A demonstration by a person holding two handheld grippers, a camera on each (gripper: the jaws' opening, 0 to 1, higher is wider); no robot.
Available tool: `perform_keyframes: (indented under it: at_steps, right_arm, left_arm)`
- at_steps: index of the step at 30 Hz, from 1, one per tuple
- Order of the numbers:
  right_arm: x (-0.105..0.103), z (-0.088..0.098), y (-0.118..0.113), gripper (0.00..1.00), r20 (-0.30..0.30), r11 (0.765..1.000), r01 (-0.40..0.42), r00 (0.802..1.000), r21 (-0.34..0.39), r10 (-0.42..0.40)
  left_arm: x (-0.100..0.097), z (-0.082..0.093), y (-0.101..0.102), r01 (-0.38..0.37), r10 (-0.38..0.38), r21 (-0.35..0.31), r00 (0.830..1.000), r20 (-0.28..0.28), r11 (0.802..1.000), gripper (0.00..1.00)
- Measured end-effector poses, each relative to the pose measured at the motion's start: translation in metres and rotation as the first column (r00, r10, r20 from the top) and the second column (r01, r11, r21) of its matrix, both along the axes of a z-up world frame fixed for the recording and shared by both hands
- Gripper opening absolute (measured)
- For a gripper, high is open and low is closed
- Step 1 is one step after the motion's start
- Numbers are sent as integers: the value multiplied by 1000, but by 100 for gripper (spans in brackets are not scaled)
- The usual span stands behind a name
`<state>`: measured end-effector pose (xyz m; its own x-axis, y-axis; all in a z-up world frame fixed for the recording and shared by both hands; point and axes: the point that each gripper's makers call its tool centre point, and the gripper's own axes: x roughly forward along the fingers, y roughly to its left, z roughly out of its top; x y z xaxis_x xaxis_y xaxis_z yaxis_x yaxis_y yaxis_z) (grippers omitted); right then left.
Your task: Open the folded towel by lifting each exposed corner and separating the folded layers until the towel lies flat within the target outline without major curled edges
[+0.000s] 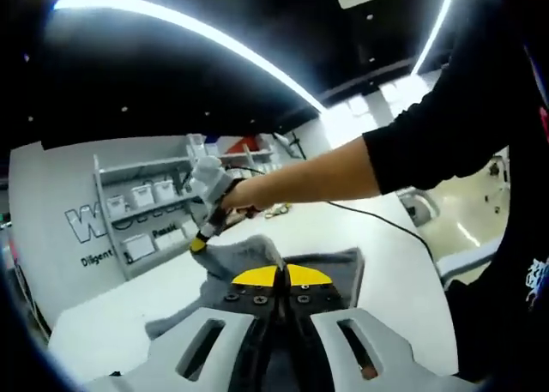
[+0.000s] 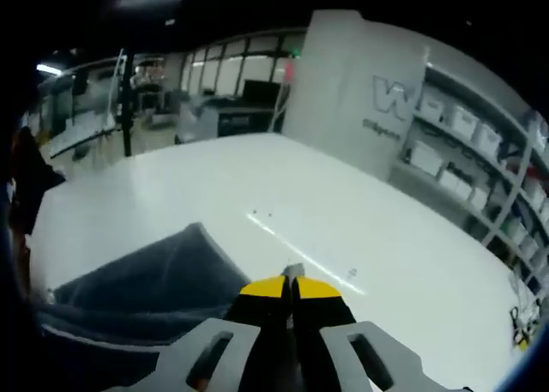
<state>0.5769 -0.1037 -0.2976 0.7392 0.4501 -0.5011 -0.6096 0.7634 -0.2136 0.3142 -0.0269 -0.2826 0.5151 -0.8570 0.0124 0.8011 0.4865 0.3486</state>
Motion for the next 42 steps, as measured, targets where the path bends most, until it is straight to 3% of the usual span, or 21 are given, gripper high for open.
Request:
perform_keyframes:
  at_steps: [8,13,16,20,26,30,34,42]
  right_arm:
    - [5,1,24,0,-10,998,-15,1000,-60,15]
    - [4,18,43,0,10,996,-33,999,-85,34]
    - [13,28,51,0,16,994,-43,999,-101,45]
    - [25,25,51,0,-11,993,-39,999,-111,38]
    - [26,20,60,0,-19,992,-37,999,-124,34]
    - [25,16,73,0,-8,984,-48,999,-174,48]
    - [32,27,88,0,17,987,-36,999,-159,39]
    - [43,34,123,0,23,979,-60,998,-195,66]
  left_arm:
    - [2,8,28,-27,27,-12,1000,-5,1000,1]
    - [7,18,51,-58,59,-18,998,17,998,1]
    - [10,29,74,-81,82,-45,996,20,996,1]
    - [12,34,86,-105,107,-58,994,26,993,1]
    - [15,27,93,-114,115,-26,993,23,993,1]
    - [19,18,103,-131,131,15,991,4,991,1]
    - [21,11,112,-160,157,82,987,36,984,1]
    - [20,16,130,-186,184,64,982,34,980,1]
